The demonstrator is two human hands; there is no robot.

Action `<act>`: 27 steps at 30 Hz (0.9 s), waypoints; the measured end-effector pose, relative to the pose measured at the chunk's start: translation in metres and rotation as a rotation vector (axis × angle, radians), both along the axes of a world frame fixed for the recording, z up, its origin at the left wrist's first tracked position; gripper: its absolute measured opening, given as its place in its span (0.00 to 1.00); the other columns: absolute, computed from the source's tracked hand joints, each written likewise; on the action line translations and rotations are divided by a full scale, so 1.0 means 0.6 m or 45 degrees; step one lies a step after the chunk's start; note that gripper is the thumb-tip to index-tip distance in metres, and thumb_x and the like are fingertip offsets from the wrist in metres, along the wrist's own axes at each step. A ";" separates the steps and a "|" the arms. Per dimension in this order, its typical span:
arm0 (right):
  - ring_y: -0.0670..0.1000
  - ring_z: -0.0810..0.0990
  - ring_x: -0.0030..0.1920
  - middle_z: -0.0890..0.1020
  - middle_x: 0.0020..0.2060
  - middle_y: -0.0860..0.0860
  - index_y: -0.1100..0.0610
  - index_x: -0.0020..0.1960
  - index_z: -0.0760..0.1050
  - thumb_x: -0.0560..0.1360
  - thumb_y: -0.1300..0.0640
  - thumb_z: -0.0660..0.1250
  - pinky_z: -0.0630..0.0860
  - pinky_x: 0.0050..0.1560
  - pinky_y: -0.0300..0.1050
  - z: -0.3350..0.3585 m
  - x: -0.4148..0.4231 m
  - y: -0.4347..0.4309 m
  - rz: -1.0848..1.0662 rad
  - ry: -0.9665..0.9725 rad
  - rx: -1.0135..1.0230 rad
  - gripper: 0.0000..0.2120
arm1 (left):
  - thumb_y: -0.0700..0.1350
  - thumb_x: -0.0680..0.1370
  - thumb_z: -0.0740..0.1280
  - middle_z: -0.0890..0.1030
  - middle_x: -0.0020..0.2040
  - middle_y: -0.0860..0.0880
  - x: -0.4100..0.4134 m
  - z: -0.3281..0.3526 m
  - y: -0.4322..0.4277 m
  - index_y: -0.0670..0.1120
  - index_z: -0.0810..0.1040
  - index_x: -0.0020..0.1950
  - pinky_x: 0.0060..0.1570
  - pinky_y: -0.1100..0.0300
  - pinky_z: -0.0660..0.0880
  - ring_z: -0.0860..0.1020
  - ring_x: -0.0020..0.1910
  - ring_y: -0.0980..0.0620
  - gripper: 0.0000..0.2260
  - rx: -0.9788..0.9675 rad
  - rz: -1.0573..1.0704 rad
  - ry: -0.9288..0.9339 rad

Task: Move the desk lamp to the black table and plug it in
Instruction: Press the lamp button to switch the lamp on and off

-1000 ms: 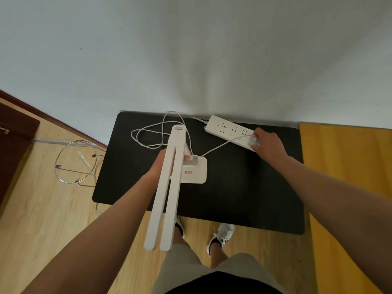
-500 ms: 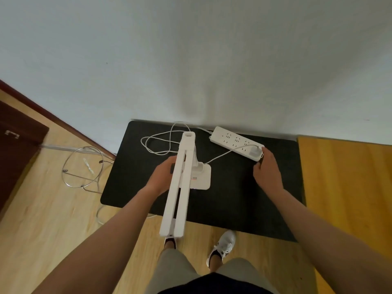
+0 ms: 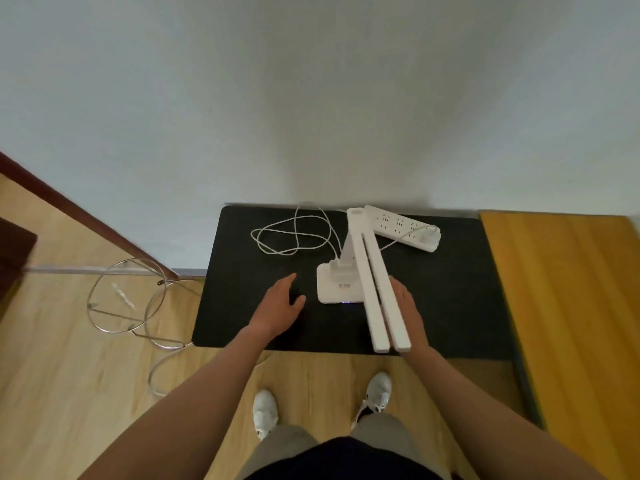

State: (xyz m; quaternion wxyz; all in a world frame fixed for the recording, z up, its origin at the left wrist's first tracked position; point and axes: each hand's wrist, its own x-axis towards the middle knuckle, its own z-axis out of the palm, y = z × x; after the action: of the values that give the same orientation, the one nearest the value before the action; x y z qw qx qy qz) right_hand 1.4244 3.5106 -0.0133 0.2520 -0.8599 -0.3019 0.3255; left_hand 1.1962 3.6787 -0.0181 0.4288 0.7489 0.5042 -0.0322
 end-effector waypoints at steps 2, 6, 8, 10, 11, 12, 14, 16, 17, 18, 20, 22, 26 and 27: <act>0.55 0.63 0.78 0.65 0.79 0.56 0.55 0.81 0.59 0.85 0.51 0.60 0.61 0.78 0.52 -0.010 -0.058 -0.005 0.013 0.093 -0.042 0.27 | 0.53 0.81 0.67 0.64 0.80 0.50 -0.025 -0.001 0.009 0.53 0.59 0.82 0.75 0.49 0.64 0.63 0.79 0.49 0.31 0.007 -0.061 -0.016; 0.54 0.65 0.78 0.65 0.79 0.53 0.55 0.82 0.57 0.82 0.55 0.65 0.66 0.76 0.52 -0.017 -0.149 0.002 0.059 -0.167 -0.116 0.31 | 0.53 0.82 0.66 0.64 0.81 0.48 -0.073 0.001 0.022 0.50 0.58 0.82 0.77 0.47 0.63 0.61 0.80 0.47 0.31 0.013 -0.168 0.012; 0.53 0.61 0.80 0.60 0.81 0.52 0.54 0.82 0.57 0.81 0.57 0.65 0.64 0.78 0.51 -0.018 -0.176 0.004 0.153 -0.206 -0.152 0.32 | 0.52 0.82 0.65 0.63 0.81 0.47 -0.090 -0.002 0.020 0.49 0.57 0.83 0.77 0.45 0.62 0.60 0.80 0.46 0.31 0.000 -0.241 0.066; 0.53 0.56 0.81 0.56 0.82 0.51 0.53 0.82 0.57 0.81 0.56 0.65 0.61 0.79 0.51 -0.023 -0.199 0.007 0.248 -0.241 -0.254 0.32 | 0.52 0.82 0.65 0.62 0.81 0.47 -0.105 -0.007 0.021 0.48 0.57 0.83 0.77 0.45 0.62 0.59 0.80 0.45 0.31 -0.016 -0.315 0.128; 0.53 0.54 0.82 0.54 0.83 0.51 0.53 0.82 0.57 0.81 0.55 0.65 0.59 0.79 0.52 -0.025 -0.206 0.007 0.291 -0.257 -0.295 0.32 | 0.51 0.82 0.65 0.61 0.82 0.47 -0.108 -0.010 0.020 0.48 0.56 0.83 0.77 0.45 0.62 0.59 0.80 0.45 0.31 -0.030 -0.334 0.143; 0.54 0.53 0.82 0.53 0.83 0.52 0.53 0.82 0.57 0.81 0.55 0.66 0.58 0.79 0.52 -0.027 -0.212 0.007 0.319 -0.268 -0.330 0.32 | 0.51 0.82 0.65 0.61 0.82 0.47 -0.110 -0.012 0.020 0.48 0.57 0.83 0.77 0.45 0.62 0.60 0.80 0.45 0.31 -0.044 -0.342 0.146; 0.55 0.52 0.82 0.52 0.83 0.53 0.53 0.81 0.57 0.81 0.54 0.66 0.56 0.79 0.52 -0.027 -0.216 0.013 0.351 -0.296 -0.372 0.32 | 0.51 0.82 0.65 0.61 0.81 0.47 -0.108 -0.012 0.018 0.49 0.57 0.83 0.77 0.45 0.62 0.60 0.80 0.46 0.31 -0.063 -0.337 0.126; 0.55 0.51 0.82 0.52 0.83 0.53 0.54 0.81 0.59 0.80 0.53 0.66 0.57 0.80 0.53 -0.022 -0.210 0.022 0.376 -0.325 -0.387 0.32 | 0.51 0.82 0.65 0.62 0.81 0.47 -0.108 -0.012 0.014 0.49 0.57 0.83 0.77 0.46 0.63 0.60 0.80 0.46 0.31 -0.075 -0.314 0.101; 0.56 0.51 0.82 0.52 0.83 0.54 0.54 0.81 0.59 0.80 0.53 0.66 0.57 0.80 0.54 -0.022 -0.205 0.028 0.386 -0.349 -0.379 0.32 | 0.50 0.82 0.65 0.62 0.81 0.48 -0.108 -0.012 0.012 0.49 0.58 0.82 0.77 0.46 0.63 0.60 0.80 0.46 0.30 -0.075 -0.310 0.092; 0.56 0.51 0.82 0.52 0.83 0.54 0.55 0.80 0.59 0.80 0.53 0.66 0.56 0.80 0.54 -0.020 -0.199 0.033 0.404 -0.368 -0.374 0.31 | 0.50 0.83 0.64 0.62 0.81 0.48 -0.110 -0.013 0.010 0.49 0.58 0.82 0.77 0.46 0.62 0.60 0.80 0.46 0.30 -0.076 -0.312 0.088; 0.57 0.50 0.83 0.51 0.83 0.54 0.55 0.81 0.58 0.81 0.52 0.65 0.54 0.81 0.55 -0.015 -0.187 0.046 0.448 -0.386 -0.391 0.32 | 0.50 0.82 0.65 0.62 0.81 0.48 -0.115 -0.016 0.011 0.49 0.58 0.82 0.76 0.46 0.63 0.61 0.79 0.46 0.30 -0.078 -0.312 0.094; 0.57 0.48 0.83 0.50 0.83 0.54 0.55 0.81 0.57 0.81 0.51 0.65 0.52 0.81 0.57 -0.014 -0.172 0.058 0.498 -0.408 -0.427 0.32 | 0.50 0.82 0.66 0.63 0.80 0.47 -0.121 -0.018 0.013 0.50 0.59 0.82 0.76 0.46 0.64 0.62 0.79 0.46 0.30 -0.067 -0.283 0.105; 0.59 0.48 0.83 0.50 0.83 0.55 0.56 0.81 0.57 0.82 0.51 0.63 0.52 0.81 0.59 -0.019 -0.160 0.071 0.590 -0.418 -0.476 0.32 | 0.50 0.82 0.66 0.65 0.80 0.47 -0.137 -0.023 0.021 0.49 0.60 0.82 0.75 0.48 0.64 0.63 0.79 0.46 0.29 -0.044 -0.240 0.123; 0.58 0.48 0.83 0.50 0.83 0.54 0.56 0.82 0.56 0.81 0.51 0.63 0.52 0.81 0.59 -0.022 -0.160 0.072 0.606 -0.402 -0.494 0.32 | 0.50 0.82 0.66 0.65 0.80 0.47 -0.141 -0.024 0.023 0.49 0.60 0.81 0.75 0.48 0.64 0.63 0.79 0.46 0.29 -0.044 -0.237 0.131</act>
State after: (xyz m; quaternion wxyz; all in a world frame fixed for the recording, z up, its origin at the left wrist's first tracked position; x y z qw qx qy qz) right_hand 1.3285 3.5535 -0.0265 -0.0492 -0.8371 -0.4617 0.2893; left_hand 1.1115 3.6925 -0.0323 0.4106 0.7823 0.4531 -0.1189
